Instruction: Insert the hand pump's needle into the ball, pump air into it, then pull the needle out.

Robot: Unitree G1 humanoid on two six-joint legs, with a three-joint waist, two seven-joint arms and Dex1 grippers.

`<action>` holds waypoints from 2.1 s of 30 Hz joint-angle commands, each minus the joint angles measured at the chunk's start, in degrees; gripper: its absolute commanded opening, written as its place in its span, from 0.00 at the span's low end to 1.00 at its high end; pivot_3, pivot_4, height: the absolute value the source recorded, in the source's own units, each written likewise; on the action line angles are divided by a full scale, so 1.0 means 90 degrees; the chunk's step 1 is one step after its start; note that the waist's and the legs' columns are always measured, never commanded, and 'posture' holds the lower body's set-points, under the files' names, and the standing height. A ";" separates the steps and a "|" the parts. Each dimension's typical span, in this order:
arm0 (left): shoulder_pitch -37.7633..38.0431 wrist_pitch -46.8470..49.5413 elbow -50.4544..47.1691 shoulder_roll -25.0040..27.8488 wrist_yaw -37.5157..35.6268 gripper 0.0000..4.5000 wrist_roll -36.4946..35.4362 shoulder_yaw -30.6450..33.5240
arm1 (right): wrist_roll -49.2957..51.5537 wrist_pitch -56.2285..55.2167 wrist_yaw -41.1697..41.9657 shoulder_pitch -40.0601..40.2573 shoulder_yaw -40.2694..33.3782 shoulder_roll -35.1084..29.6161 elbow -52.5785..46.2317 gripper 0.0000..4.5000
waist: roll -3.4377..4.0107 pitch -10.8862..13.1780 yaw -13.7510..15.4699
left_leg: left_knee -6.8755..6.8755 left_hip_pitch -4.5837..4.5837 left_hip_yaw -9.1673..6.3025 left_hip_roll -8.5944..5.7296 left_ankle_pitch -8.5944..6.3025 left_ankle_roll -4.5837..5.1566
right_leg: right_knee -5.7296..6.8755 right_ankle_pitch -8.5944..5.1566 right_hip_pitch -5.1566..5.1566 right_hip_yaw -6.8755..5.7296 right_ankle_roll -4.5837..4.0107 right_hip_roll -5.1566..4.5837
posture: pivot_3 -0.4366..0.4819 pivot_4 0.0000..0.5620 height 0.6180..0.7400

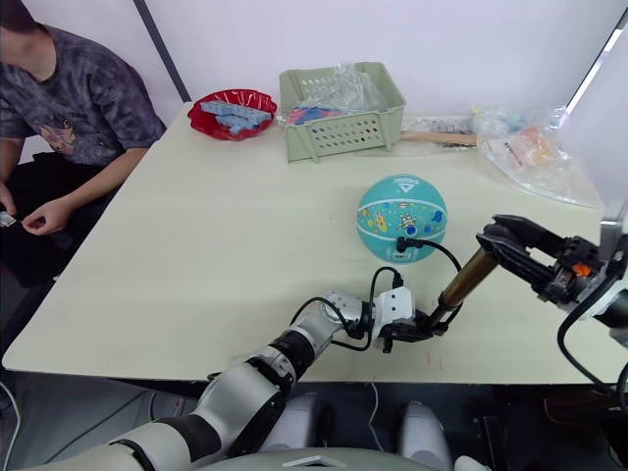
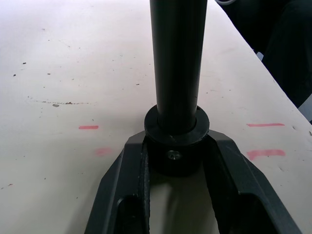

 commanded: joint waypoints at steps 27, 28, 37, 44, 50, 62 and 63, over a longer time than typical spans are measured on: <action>0.0344 0.0392 0.0685 0.0271 -0.0033 0.25 0.0446 -0.0257 | -0.1303 -0.0938 0.0115 0.0586 0.0970 0.0547 0.0185 0.36 | 0.0013 -0.0016 0.0012 | -0.0001 -0.0001 0.0000 0.0000 0.0000 -0.0001 | -0.0002 0.0000 -0.0001 -0.0001 -0.0001 -0.0006 | 0.48 0.27 0.98; 0.0344 0.0396 0.0687 0.0267 -0.0033 0.25 0.0443 -0.0256 | -0.1123 -0.0840 0.0104 0.0503 0.0765 0.0443 0.0130 0.36 | 0.0020 -0.0008 0.0021 | -0.0001 -0.0003 0.0000 -0.0002 0.0000 -0.0001 | -0.0003 0.0000 -0.0002 -0.0001 -0.0001 -0.0007 | 0.48 0.27 0.98; 0.0337 0.0395 0.0699 0.0243 -0.0035 0.25 0.0428 -0.0279 | 0.0046 -0.0135 -0.0103 -0.0242 -0.0618 -0.0396 0.0096 0.36 | 0.0043 0.0035 0.0027 | 0.0000 -0.0009 0.0002 -0.0013 0.0000 0.0000 | -0.0005 0.0001 -0.0003 -0.0005 0.0001 -0.0017 | 0.48 0.27 0.98; 0.0332 0.0383 0.0705 0.0245 -0.0032 0.25 0.0443 -0.0287 | 0.0807 0.0272 -0.0369 -0.0918 -0.1372 -0.0826 0.0305 0.36 | 0.0048 0.0065 0.0018 | 0.0005 -0.0008 0.0004 -0.0013 0.0000 0.0000 | -0.0002 0.0002 -0.0002 -0.0003 0.0004 -0.0017 | 0.48 0.27 0.98; 0.0329 0.0385 0.0707 0.0253 -0.0040 0.25 0.0445 -0.0284 | 0.0885 0.0479 -0.0381 -0.1170 -0.1625 -0.1101 0.0400 0.36 | 0.0044 0.0070 0.0018 | 0.0006 -0.0009 0.0005 -0.0014 0.0000 0.0000 | -0.0002 0.0002 -0.0002 -0.0001 0.0003 -0.0017 | 0.48 0.27 0.98; 0.0319 0.0399 0.0708 0.0248 -0.0020 0.25 0.0450 -0.0278 | -0.0111 0.0370 -0.0100 -0.0409 -0.0444 -0.0693 0.0108 0.36 | 0.0007 0.0041 0.0004 | 0.0006 -0.0006 0.0003 -0.0009 0.0000 0.0000 | -0.0001 0.0002 0.0001 -0.0001 0.0003 -0.0012 | 0.48 0.27 0.98; 0.0314 0.0402 0.0710 0.0249 -0.0013 0.25 0.0450 -0.0277 | -0.0261 0.0283 -0.0031 -0.0310 -0.0292 -0.0639 0.0117 0.36 | -0.0009 0.0028 0.0001 | 0.0006 -0.0004 0.0003 -0.0009 0.0000 0.0000 | -0.0001 0.0002 0.0002 0.0000 0.0003 -0.0013 | 0.48 0.27 0.98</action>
